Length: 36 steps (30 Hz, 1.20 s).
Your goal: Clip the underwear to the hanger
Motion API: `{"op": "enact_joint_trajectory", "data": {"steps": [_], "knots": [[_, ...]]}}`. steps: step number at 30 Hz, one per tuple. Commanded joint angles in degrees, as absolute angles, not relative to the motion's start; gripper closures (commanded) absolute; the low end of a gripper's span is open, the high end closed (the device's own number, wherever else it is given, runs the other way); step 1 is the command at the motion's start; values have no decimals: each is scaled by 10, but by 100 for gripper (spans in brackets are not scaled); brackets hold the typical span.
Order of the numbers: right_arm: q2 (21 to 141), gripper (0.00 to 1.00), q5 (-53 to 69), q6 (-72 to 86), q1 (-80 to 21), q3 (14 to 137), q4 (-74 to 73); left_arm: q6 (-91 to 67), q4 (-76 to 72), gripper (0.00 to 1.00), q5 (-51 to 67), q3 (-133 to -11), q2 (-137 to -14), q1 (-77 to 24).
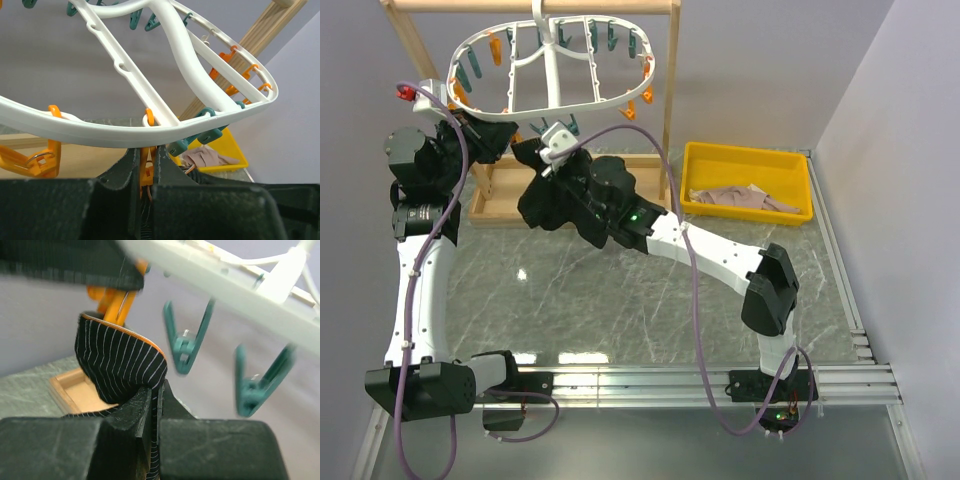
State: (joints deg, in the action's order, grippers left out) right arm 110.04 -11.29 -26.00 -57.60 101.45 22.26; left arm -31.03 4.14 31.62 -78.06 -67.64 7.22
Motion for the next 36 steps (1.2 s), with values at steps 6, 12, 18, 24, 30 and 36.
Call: {"op": "enact_joint_trajectory", "data": {"steps": [6, 12, 18, 24, 30, 36], "knots": [[1103, 100, -115, -189, -574, 1149, 139, -292, 66, 99, 340, -773, -662, 74], [1111, 100, -116, -185, -570, 1161, 117, -295, 62, 99, 340, -770, -660, 75], [1115, 100, -119, -174, -568, 1173, 110, -294, 63, 100, 341, -770, -661, 75], [1123, 100, -117, -171, -564, 1189, 105, -296, 69, 99, 337, -775, -664, 75], [1135, 100, -120, -163, -560, 1216, 95, -294, 71, 99, 333, -775, -663, 75], [1139, 100, -118, -164, -558, 1223, 91, -297, 73, 96, 326, -780, -668, 74]]}}
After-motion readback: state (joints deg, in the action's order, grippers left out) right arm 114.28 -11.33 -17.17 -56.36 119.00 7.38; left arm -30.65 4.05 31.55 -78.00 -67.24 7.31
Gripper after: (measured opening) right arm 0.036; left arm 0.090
